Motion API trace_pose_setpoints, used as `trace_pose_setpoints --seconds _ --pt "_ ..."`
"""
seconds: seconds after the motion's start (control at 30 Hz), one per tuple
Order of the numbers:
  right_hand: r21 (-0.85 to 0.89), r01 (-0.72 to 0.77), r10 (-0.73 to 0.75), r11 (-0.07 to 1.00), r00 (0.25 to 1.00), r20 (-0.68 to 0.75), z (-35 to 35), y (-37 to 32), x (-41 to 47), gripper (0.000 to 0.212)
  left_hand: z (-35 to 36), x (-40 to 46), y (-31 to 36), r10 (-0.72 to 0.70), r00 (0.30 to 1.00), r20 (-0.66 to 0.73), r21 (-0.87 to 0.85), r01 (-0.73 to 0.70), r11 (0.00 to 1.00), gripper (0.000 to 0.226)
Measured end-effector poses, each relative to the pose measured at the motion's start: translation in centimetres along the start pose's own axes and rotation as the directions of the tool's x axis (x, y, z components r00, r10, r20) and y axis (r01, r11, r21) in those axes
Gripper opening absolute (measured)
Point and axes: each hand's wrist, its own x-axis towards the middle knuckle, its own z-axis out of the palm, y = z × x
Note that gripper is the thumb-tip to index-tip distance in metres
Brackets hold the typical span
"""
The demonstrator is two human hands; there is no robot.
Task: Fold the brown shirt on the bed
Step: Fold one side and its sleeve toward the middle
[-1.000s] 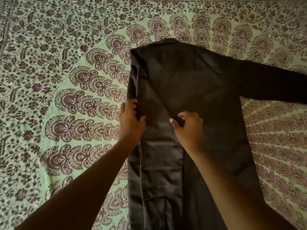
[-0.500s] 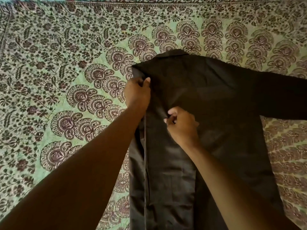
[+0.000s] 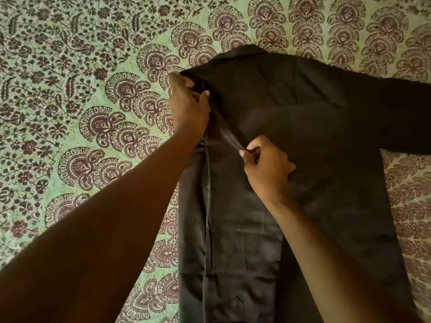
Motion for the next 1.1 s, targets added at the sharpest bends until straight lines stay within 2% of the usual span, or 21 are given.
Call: trace_pose_setpoints --seconds 0.17,0.27,0.37,0.5,0.6,0.77,0.9,1.0,1.1 --pt "0.014 0.039 -0.038 0.999 0.999 -0.021 0.3 -0.2 -0.2 0.010 -0.4 0.6 0.0 -0.042 0.999 -0.011 0.082 0.042 0.996 0.018" --pt "0.027 0.061 -0.060 0.998 0.997 -0.046 0.0 0.4 -0.3 0.014 -0.7 -0.7 0.6 -0.034 0.999 0.016 0.076 0.032 0.997 0.028" --pt "0.026 0.077 -0.075 0.997 0.996 -0.039 -0.7 0.9 -1.1 0.019 -2.6 -4.4 1.3 0.039 0.998 0.041 0.193 -0.046 0.980 0.031" --pt "-0.064 0.036 -0.040 0.997 0.997 -0.069 -1.0 2.0 -3.1 0.032 -4.9 -11.8 -0.1 -0.157 0.977 0.140 0.326 0.105 0.940 0.048" --pt "-0.166 -0.035 0.023 0.986 0.997 -0.071 -1.0 3.1 -4.8 0.039 -6.2 -15.7 -1.6 -0.212 0.959 0.189 0.431 0.113 0.895 0.035" --pt "-0.077 -0.032 0.032 0.997 0.999 0.000 -1.9 4.1 -6.3 0.010 -6.4 -16.1 -2.1 -0.299 0.929 0.218 0.211 0.255 0.944 0.010" --pt "-0.009 -0.059 0.058 0.998 0.998 -0.019 -2.4 3.8 -5.9 0.018 -6.0 -16.0 -2.1 -0.247 0.948 0.203 0.185 0.211 0.960 0.012" --pt "0.043 -0.031 0.033 0.999 0.999 -0.028 -2.4 3.6 -5.3 0.014 -5.9 -15.8 -2.9 -0.290 0.941 0.171 0.150 0.266 0.952 0.007" --pt "0.087 0.006 -0.001 0.996 0.998 -0.058 -2.1 3.2 -5.2 0.021 -6.1 -15.3 -3.6 -0.342 0.925 0.166 0.108 0.327 0.939 0.014"
